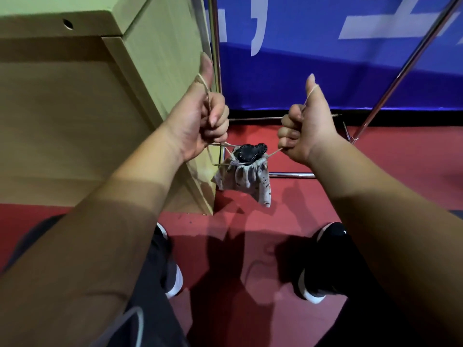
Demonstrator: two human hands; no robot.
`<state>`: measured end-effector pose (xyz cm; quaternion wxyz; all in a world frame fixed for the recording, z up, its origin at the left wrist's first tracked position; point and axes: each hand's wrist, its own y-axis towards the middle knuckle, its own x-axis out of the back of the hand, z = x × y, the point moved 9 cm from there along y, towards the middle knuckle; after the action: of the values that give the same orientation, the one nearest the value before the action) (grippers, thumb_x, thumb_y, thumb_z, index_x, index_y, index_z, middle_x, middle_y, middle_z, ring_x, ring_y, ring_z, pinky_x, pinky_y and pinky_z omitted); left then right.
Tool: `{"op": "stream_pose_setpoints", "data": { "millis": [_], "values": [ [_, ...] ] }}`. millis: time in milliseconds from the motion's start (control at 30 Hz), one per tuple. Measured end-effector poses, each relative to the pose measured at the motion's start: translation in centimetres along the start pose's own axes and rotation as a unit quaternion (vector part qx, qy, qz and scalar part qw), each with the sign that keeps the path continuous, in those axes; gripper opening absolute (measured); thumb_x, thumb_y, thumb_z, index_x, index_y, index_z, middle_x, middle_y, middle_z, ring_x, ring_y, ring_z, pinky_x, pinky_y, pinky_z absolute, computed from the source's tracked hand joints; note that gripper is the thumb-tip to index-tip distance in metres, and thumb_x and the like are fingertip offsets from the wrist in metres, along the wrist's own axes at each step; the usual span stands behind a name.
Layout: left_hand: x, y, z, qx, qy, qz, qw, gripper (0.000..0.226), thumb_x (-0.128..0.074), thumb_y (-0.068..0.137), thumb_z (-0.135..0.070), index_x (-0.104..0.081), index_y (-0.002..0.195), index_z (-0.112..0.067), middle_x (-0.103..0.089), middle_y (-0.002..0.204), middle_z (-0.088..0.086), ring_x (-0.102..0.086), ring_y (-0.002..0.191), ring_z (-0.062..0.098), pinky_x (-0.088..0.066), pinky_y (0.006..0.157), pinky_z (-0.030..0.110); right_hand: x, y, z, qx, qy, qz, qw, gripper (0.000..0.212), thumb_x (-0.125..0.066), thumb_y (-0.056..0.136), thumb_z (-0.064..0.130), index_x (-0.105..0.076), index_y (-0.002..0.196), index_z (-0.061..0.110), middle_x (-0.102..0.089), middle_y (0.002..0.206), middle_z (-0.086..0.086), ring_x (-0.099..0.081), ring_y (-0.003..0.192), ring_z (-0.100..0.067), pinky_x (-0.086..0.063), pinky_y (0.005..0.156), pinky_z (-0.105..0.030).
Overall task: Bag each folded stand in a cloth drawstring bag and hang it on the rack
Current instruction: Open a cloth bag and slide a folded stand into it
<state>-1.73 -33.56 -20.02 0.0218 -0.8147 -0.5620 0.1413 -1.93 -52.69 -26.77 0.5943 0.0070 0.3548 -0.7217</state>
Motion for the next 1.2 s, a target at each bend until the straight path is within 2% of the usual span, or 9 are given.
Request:
{"op": "stream_pose_setpoints", "data": {
  "millis": [100, 200, 600, 700, 800, 933, 1033, 1133, 1200],
  "values": [
    [1.3, 0.1, -0.2, 0.01, 0.114, -0.026, 0.993, 0.083, -0.041, 0.089, -0.086, -0.028, 0.052, -0.013, -0.013, 0.053, 0.009, -0.017, 0.047, 0.022, -0.019, 0.052, 0.034, 0.9, 0.1, -0.6, -0.003, -0.04, -0.041, 0.998, 0.074, -0.056, 0.085, 0.088, -0.02, 0.065, 0.026, -0.013, 0.067, 0.003, -0.008, 0.059, -0.02, -0.01, 0.05, -0.032],
    [2.6, 0.0, -0.1, 0.022, 0.179, -0.045, 0.982, 0.084, -0.049, 0.079, -0.092, -0.03, 0.053, -0.014, -0.016, 0.054, 0.008, -0.019, 0.046, 0.021, -0.024, 0.051, 0.028, 1.0, 0.0, -0.5, 0.013, -0.111, -0.057, 0.992, 0.077, -0.062, 0.081, 0.088, -0.017, 0.076, 0.026, -0.013, 0.074, 0.001, -0.009, 0.062, -0.021, -0.01, 0.053, -0.034],
    [3.1, 0.4, 0.5, 0.043, 0.17, -0.035, 0.984, 0.088, -0.058, 0.063, -0.097, -0.038, 0.055, -0.012, -0.015, 0.048, 0.004, -0.018, 0.043, 0.017, -0.027, 0.051, 0.024, 0.4, -0.1, 2.2, 0.075, -0.17, -0.043, 0.982, 0.078, -0.058, 0.085, 0.088, -0.015, 0.073, 0.023, -0.013, 0.077, -0.004, -0.011, 0.064, -0.025, -0.013, 0.058, -0.041],
    [2.4, 0.7, 1.0, 0.037, 0.15, -0.009, 0.988, 0.085, -0.05, 0.081, -0.092, -0.057, 0.066, -0.008, -0.035, 0.049, 0.007, -0.038, 0.047, 0.021, -0.043, 0.064, 0.038, -0.7, 0.0, 2.6, 0.082, -0.16, -0.008, 0.984, 0.072, -0.059, 0.084, 0.087, -0.032, 0.065, 0.023, -0.025, 0.069, -0.002, -0.022, 0.06, -0.022, -0.032, 0.053, -0.033],
    [2.0, 1.0, 1.0, 0.016, 0.139, -0.028, 0.99, 0.082, -0.067, 0.074, -0.087, -0.069, 0.09, -0.007, -0.065, 0.077, 0.013, -0.062, 0.082, 0.029, -0.056, 0.091, 0.045, -0.8, 0.4, 2.8, 0.08, -0.244, -0.042, 0.966, 0.072, -0.054, 0.078, 0.095, -0.061, 0.075, 0.023, -0.058, 0.075, 0.0, -0.061, 0.071, -0.02, -0.061, 0.082, -0.041],
    [3.1, 1.5, 1.3, 0.012, 0.149, -0.104, 0.983, 0.065, -0.081, 0.072, -0.076, -0.061, 0.083, -0.015, -0.061, 0.075, 0.004, -0.066, 0.081, 0.019, -0.063, 0.095, 0.046, 0.5, 0.5, 2.5, 0.072, -0.283, -0.106, 0.951, 0.089, -0.061, 0.072, 0.096, -0.064, 0.111, 0.017, -0.069, 0.107, 0.0, -0.074, 0.097, -0.023, -0.066, 0.084, -0.045],
    [2.9, 1.8, 1.2, -0.009, 0.123, -0.138, 0.983, 0.044, -0.077, 0.092, -0.049, -0.065, 0.076, -0.009, -0.069, 0.072, 0.008, -0.067, 0.071, 0.019, -0.063, 0.085, 0.036, 0.1, 1.3, 2.5, 0.107, -0.257, -0.091, 0.956, 0.07, -0.067, 0.079, 0.087, -0.067, 0.09, 0.017, -0.071, 0.086, 0.002, -0.075, 0.08, -0.017, -0.068, 0.082, -0.043],
    [2.6, 2.0, 1.3, -0.014, 0.105, -0.15, 0.983, 0.038, -0.075, 0.096, -0.043, -0.077, 0.097, -0.005, -0.081, 0.094, 0.009, -0.078, 0.089, 0.021, -0.062, 0.088, 0.032, -0.7, 1.8, 2.4, 0.141, -0.228, -0.068, 0.961, 0.054, -0.071, 0.09, 0.069, -0.07, 0.074, 0.018, -0.069, 0.071, 0.001, -0.068, 0.067, -0.017, -0.062, 0.077, -0.035],
    [2.6, 2.2, 1.5, -0.008, 0.075, -0.158, 0.985, 0.041, -0.075, 0.097, -0.042, -0.076, 0.114, -0.005, -0.082, 0.104, 0.01, -0.08, 0.097, 0.023, -0.063, 0.09, 0.034, -1.4, 1.8, 2.5, 0.16, -0.223, -0.05, 0.96, 0.049, -0.073, 0.094, 0.062, -0.079, 0.083, 0.015, -0.075, 0.078, 0.0, -0.072, 0.073, -0.018, -0.06, 0.082, -0.035]
  ]
}}
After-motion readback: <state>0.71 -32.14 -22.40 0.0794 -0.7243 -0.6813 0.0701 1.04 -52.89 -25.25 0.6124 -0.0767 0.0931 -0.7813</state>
